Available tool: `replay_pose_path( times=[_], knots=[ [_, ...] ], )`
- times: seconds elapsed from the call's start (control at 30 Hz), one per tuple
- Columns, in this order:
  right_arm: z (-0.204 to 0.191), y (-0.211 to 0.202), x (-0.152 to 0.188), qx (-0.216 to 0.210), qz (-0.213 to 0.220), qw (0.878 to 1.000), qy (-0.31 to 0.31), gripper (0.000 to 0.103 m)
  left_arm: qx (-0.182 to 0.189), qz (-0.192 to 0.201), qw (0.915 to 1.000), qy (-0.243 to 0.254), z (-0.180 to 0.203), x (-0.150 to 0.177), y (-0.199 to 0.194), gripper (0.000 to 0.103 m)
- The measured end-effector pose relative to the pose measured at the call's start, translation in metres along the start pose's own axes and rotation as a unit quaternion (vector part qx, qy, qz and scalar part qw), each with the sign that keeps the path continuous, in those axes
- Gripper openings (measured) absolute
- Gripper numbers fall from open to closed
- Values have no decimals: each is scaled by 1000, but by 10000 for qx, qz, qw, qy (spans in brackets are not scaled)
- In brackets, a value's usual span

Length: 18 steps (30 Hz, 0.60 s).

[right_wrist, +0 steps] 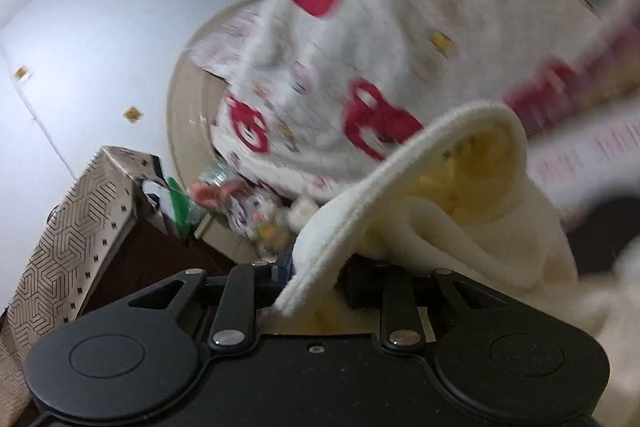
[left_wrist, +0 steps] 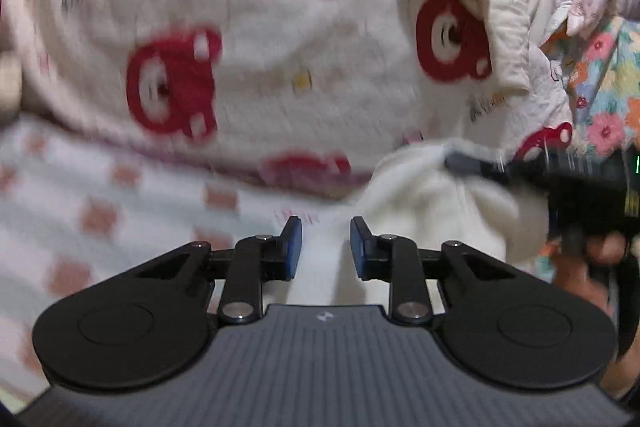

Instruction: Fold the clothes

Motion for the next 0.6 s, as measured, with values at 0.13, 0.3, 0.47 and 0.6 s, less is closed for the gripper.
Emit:
replay_pose_path(
  times=[0.13, 0.3, 0.47, 0.6],
  knots=[
    [-5, 55, -17, 1588, 9, 9754, -1531, 51, -361, -288, 9985, 301, -16, 13, 16, 33],
    [35, 63, 51, 2769, -326, 9332, -2267, 54, -321, -1284, 9847, -1129, -84, 91, 55, 31],
    [78, 18, 108, 3272, -753, 9134, -2303, 54, -275, -1695, 9638, -2038, -120, 134, 67, 26],
    [102, -21, 123, 3454, -819, 9230, -1484, 54, 458, -1523, 9540, -2541, -122, 129, 69, 26]
  ],
)
Point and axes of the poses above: each gripper's, at about its wrist camera, not at the fingertips, and y roughly the way its jaws point, z to its right, x to its underside, the point moved 3 cm from there along y, roughly the way its jaws point
